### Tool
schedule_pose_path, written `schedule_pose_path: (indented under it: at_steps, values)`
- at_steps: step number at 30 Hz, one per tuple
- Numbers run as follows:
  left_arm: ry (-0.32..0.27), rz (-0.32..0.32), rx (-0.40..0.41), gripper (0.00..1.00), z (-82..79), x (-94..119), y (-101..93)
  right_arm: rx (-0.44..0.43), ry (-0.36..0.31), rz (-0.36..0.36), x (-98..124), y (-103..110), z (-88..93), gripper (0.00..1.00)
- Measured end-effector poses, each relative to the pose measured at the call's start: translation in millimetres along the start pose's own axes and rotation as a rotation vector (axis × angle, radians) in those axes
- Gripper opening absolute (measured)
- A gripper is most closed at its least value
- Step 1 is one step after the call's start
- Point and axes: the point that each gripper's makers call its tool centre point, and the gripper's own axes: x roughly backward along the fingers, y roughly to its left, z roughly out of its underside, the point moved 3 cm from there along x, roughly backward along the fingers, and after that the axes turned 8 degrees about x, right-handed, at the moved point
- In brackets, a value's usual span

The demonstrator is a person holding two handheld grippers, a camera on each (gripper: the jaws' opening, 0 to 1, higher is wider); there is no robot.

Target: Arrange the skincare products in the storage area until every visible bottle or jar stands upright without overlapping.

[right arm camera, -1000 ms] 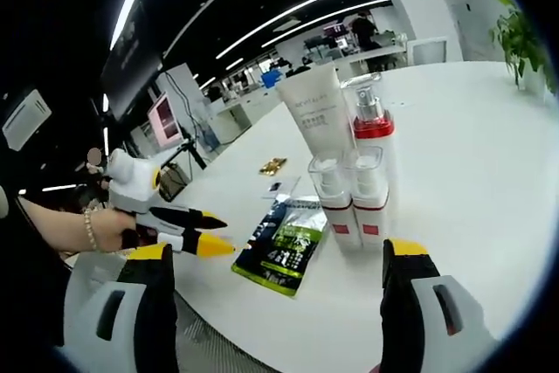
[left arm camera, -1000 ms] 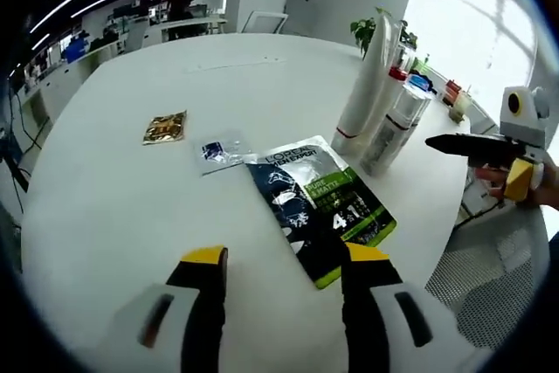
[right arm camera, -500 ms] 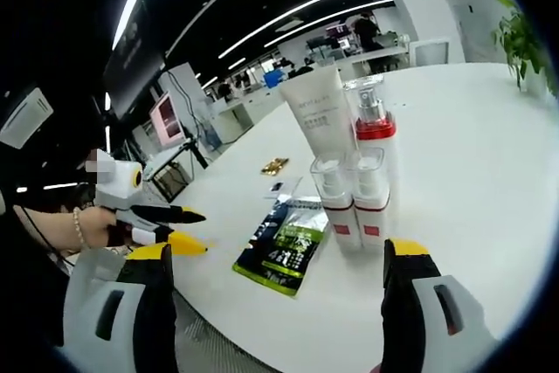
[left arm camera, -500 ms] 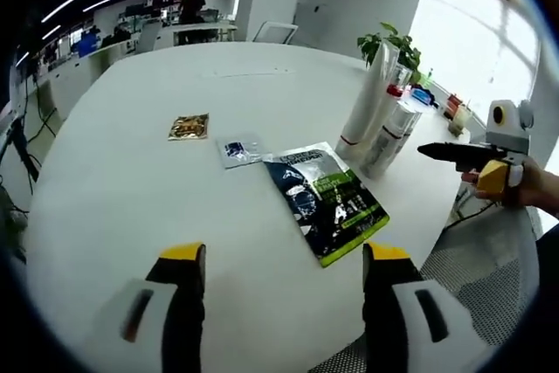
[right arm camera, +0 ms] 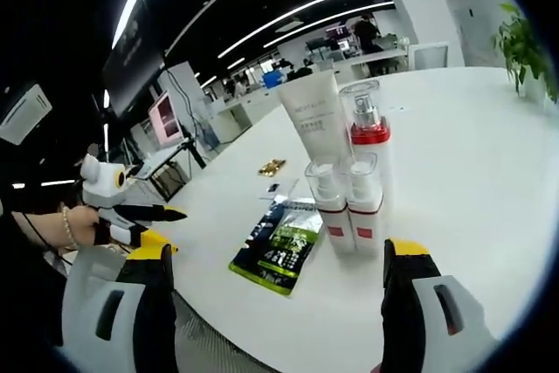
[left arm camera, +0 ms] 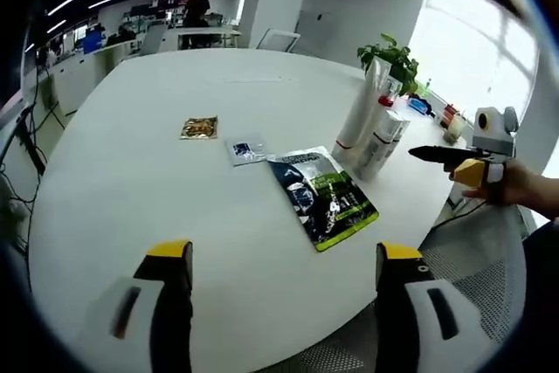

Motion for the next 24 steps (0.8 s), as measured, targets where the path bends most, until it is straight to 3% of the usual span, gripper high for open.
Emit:
schedule_pose_path:
  at_steps: [9,15,24]
  values:
    - [-0.020,-0.029,0.034,0.85,3.6,17.4,21.3,0.006,-0.002,0.002,3.5,-1.4,-0.3,1.00]
    - [-0.043,-0.042,0.038,0.85,2.1,22.8,16.3,0.013,-0.013,-0.002,5.8,1.5,-2.5,1.00]
    - [-0.066,-0.052,0.020,0.90,-2.1,30.9,25.7,0.016,-0.041,-0.001,11.5,1.8,-9.8,1.00]
